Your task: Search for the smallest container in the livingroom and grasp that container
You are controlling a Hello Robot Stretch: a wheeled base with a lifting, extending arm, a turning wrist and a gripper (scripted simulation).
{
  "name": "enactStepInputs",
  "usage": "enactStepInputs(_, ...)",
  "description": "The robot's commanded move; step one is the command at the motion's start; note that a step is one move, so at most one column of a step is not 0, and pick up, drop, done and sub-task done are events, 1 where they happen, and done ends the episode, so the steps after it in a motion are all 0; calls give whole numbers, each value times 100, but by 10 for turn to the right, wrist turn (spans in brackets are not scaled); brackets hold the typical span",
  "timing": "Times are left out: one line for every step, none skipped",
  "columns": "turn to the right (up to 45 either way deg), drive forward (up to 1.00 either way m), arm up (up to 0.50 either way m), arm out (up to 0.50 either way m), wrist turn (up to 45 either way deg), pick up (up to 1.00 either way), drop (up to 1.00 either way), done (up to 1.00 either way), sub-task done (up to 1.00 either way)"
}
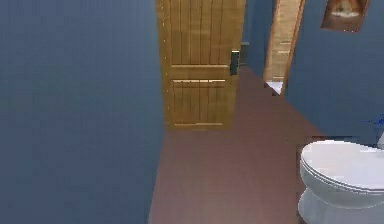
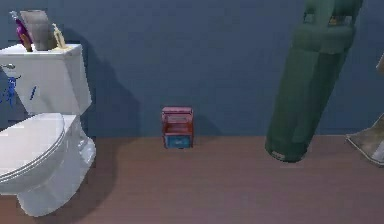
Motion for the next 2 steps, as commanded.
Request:
enactStepInputs(450, 0, 0, 0, 0, 0, 0, 0, 0)
enactStepInputs(420, 0, 0, 0, 0, 0, 0, 0, 0)
